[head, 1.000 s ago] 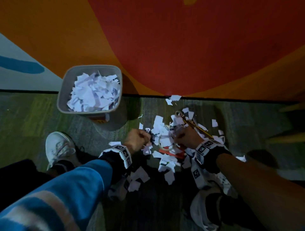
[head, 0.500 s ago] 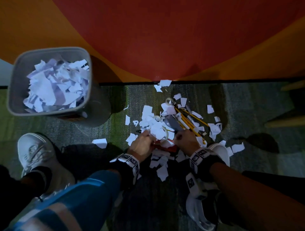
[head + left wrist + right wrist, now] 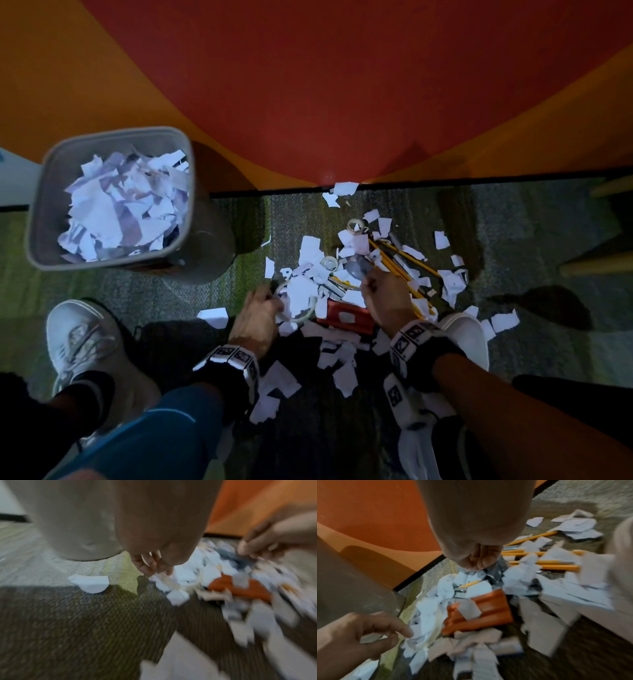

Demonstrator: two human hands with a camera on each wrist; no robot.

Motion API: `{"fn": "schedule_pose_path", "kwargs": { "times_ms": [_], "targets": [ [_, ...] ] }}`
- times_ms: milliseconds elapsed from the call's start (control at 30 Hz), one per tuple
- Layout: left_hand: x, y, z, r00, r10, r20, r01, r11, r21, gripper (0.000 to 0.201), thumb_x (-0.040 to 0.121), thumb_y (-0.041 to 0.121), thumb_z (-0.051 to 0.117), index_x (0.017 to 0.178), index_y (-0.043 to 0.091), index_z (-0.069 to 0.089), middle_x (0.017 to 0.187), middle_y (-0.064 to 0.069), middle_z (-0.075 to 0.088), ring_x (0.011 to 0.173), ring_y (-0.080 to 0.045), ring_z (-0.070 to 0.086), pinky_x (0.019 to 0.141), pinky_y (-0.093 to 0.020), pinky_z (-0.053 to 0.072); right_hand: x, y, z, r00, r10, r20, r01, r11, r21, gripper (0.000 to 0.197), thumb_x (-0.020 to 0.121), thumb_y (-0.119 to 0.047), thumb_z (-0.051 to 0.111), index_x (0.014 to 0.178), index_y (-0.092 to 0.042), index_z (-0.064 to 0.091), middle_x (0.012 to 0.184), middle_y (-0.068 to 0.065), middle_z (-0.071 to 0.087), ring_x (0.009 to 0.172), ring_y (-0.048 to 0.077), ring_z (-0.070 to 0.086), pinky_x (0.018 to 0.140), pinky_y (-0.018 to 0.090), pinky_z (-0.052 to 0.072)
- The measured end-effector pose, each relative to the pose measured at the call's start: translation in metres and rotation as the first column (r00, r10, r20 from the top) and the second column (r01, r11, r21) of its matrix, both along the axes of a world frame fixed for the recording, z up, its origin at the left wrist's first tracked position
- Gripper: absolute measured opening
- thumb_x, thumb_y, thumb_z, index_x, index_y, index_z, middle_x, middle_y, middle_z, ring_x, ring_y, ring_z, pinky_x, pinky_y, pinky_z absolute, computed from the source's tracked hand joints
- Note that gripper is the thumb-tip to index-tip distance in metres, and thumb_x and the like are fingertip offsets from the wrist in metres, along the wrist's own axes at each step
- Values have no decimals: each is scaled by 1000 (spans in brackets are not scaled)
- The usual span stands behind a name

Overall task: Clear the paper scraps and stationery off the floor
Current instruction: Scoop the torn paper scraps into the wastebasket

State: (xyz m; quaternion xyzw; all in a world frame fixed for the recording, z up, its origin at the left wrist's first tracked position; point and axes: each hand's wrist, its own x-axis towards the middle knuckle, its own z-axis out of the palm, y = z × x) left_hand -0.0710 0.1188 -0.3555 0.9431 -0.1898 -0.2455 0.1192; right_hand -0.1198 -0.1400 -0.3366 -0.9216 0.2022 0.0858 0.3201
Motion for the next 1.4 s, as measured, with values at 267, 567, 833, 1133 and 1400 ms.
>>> {"fn": "schedule_pose_path", "kwargs": {
  "times_ms": [267,567,833,1133,1400],
  "targets": [
    [33,-45,8,997,68,48,-50,949,-313,38,88,18,64,126,20,64,124,-7,55,112,-22,49,92,-24,46,60,-7,3,998,-42,43,45,997,-58,15,85,-11,65,100,-8,67,97,14,62,97,32,57,81,37,47],
    [48,-38,-16,979,39,-198,-90,963,-254,14,82,25,64,77,35,72,80,-10,59,68,-23,58,64,-35,46,107,-12,-18,963,98,-251,-135,981,-136,64,83,-33,74,136,-11,45,128,18,51,120,38,48,97,43,44],
    [65,-38,-19,997,-52,-51,36,958,-284,18,85,15,72,96,29,77,92,5,70,87,-16,67,79,-28,51,117,-12,-18,968,179,-178,-211,960,-182,34,88,3,56,122,-3,55,119,19,60,110,34,58,86,40,47],
    [101,-79,-20,991,131,-21,-128,898,-422,38,88,41,69,121,22,64,119,-5,66,105,-21,63,87,-38,54,122,-5,-1,999,19,-26,-16,994,110,26,86,-5,67,112,-10,62,109,15,66,93,28,65,75,29,50],
    [110,-116,-37,985,-127,114,128,992,-3,55,90,16,63,141,29,47,147,-4,34,127,-34,31,104,-42,42,136,-6,8,994,-106,-23,108,953,282,13,82,-3,69,93,-10,72,105,10,71,98,24,65,74,21,44]
  ]
}}
